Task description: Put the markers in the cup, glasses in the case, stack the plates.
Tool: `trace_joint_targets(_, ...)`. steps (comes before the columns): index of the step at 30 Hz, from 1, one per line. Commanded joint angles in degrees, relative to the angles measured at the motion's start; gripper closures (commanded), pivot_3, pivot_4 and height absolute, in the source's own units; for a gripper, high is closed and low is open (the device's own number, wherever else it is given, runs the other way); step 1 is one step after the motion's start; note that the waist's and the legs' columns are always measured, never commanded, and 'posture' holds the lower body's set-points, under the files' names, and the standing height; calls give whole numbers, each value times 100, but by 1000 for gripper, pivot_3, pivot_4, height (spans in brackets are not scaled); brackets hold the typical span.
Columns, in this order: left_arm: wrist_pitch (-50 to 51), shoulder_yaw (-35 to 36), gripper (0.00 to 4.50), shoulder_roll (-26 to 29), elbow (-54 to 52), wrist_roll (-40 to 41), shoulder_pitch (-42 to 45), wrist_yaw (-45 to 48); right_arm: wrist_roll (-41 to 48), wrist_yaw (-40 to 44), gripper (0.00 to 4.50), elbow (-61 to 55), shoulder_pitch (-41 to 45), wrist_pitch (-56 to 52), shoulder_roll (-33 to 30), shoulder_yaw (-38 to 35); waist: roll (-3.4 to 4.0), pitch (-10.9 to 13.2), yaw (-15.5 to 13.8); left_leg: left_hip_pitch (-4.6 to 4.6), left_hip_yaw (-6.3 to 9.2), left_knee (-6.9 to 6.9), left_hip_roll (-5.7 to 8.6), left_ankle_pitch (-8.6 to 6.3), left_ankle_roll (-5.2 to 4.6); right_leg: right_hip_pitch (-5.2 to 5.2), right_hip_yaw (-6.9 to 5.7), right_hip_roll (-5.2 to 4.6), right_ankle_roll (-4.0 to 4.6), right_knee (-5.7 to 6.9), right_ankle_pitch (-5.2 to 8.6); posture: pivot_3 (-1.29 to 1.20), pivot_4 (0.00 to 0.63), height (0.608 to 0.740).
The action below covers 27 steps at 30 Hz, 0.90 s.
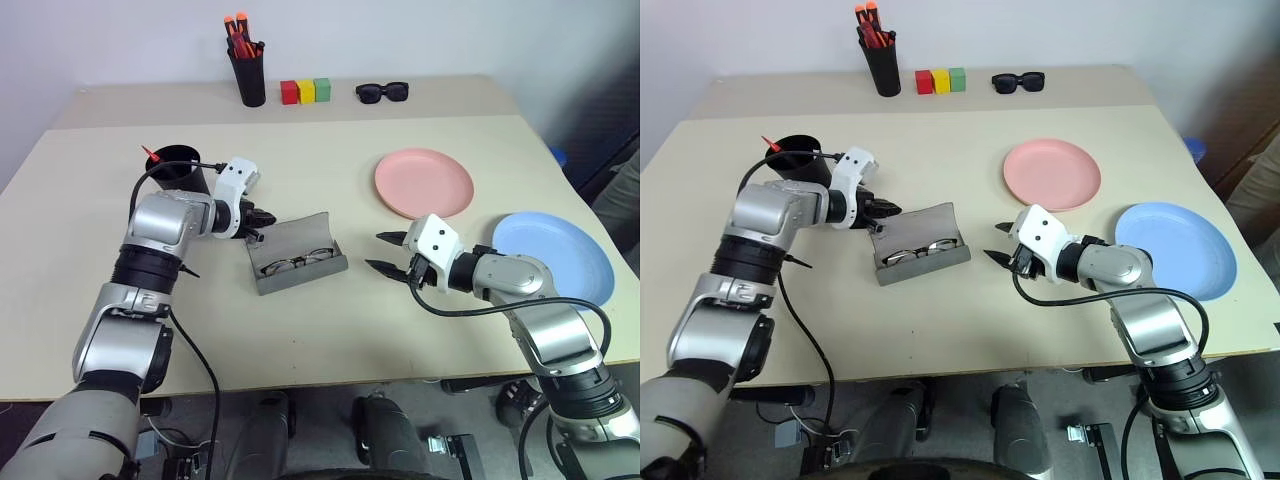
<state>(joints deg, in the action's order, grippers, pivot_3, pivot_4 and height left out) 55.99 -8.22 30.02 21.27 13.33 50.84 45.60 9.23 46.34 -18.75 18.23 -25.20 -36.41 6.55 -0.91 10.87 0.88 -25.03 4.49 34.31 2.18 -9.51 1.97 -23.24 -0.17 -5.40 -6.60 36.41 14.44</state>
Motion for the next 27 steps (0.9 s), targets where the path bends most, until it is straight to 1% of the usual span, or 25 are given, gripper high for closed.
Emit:
trace_joint_targets(1,94,59,3934,246,-814,285,-237,383,34,-26,2126,-88,90,103,52,-10,0,0,-3,0,0,0,-1,0,0,0,0,0,0,0,0,0,150,740)
trace_joint_targets(5,110,-149,3934,614,-1800,431,-790,773,14,-1,2126,25,198,156,83,21,0,0,-5,0,0,0,-2,0,0,0,1,-1,1,0,0,0,150,740)
trace_joint_targets(10,-180,-207,3934,828,-2633,525,-1371,937,-3,2,2126,144,296,226,111,55,1,-1,-14,0,-1,1,-3,0,0,1,3,-2,3,-1,1,0,150,740)
trace_joint_targets(11,-370,-201,3934,858,-2777,511,-1495,978,-10,-11,2126,183,323,237,123,58,1,0,-15,0,0,1,-3,0,0,1,2,-2,3,-1,1,0,150,740)
trace_joint_targets(14,-1877,102,3934,697,-3100,410,-2082,971,-71,-114,2126,430,507,207,186,60,3,-1,-15,0,-1,0,-5,0,0,1,4,-6,4,-3,2,0,150,740)
trace_joint_targets(16,-2414,281,3934,547,-3060,382,-2299,799,-170,-260,2126,680,684,133,237,61,3,-2,-19,0,0,0,-7,0,0,0,4,-8,6,-5,2,0,150,740)
trace_joint_targets(20,-3316,725,3934,186,-2997,415,-2645,389,-676,-907,2126,1621,1241,13,322,63,3,-2,-20,0,-1,4,-5,0,0,-1,4,-8,20,-5,7,0,150,740)
trace_joint_targets(22,-3669,945,3934,51,-3117,573,-2863,363,-1086,-1227,2126,2236,1515,233,279,184,4,-2,-18,0,-4,4,-4,0,0,-1,4,-9,18,-6,6,0,150,740)
trace_joint_targets(25,-3627,1161,3934,4,-3425,1058,-3219,604,-1695,-1672,2126,3380,1988,740,251,413,5,-2,-8,0,-14,2,-1,0,0,-3,6,-10,7,-7,0,0,150,740)
trace_joint_targets(27,-3616,1175,3934,52,-3685,1194,-3453,676,-1926,-1728,2126,3953,2212,1065,260,558,5,-2,-15,0,-16,0,-1,0,0,-4,8,-10,7,-7,0,0,150,740)
